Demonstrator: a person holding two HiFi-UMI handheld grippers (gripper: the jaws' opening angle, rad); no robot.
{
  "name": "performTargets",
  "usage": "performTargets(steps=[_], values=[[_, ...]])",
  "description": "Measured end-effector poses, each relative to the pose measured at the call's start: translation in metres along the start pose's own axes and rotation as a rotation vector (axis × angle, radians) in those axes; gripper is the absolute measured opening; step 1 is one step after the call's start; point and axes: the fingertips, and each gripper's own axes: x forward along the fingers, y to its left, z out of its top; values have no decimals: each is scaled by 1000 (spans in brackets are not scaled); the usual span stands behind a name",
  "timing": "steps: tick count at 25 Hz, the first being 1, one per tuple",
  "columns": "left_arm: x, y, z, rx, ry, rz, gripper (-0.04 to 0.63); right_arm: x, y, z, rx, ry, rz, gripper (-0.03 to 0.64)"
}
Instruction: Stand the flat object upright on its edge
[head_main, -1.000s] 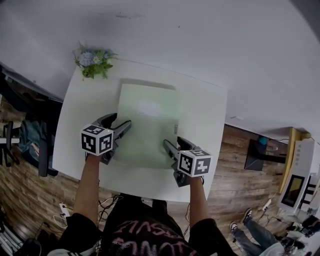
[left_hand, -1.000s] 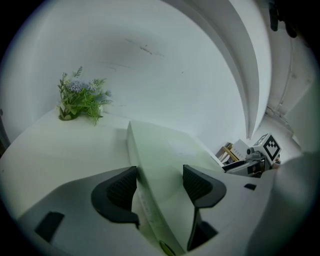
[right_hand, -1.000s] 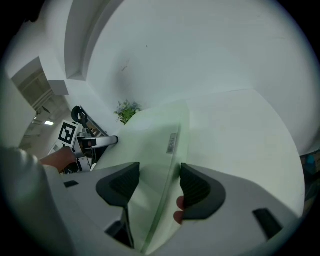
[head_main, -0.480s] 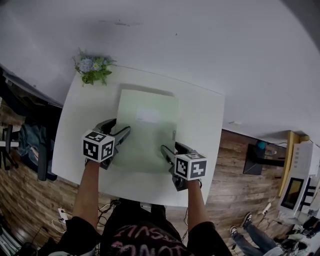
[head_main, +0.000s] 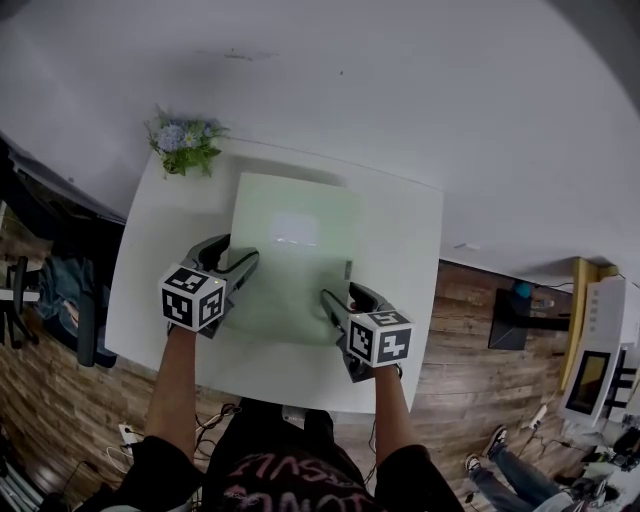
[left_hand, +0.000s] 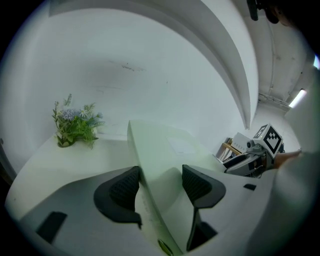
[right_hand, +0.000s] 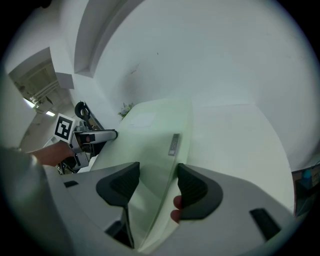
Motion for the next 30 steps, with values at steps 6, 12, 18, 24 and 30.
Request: performTargets(steps=[6,12,18,24,30], values=[[-7,-6,21,58,-54,6,287,-7,2,14,-55,-50,-25,245],[-12,-11,42,119,-125,7,287,-12,2,30,-104,-126,-43,245],[-16,-13,64,186,-211,11,287,-14,2,49,-162,-199,-72,246],[-20,-17,84,245,-286,1,287,-17,2,63,-198,-259,-104,245],[-21,-23,98,289,-364,-3,287,-21,-2,73,-226,-316,-129,245]])
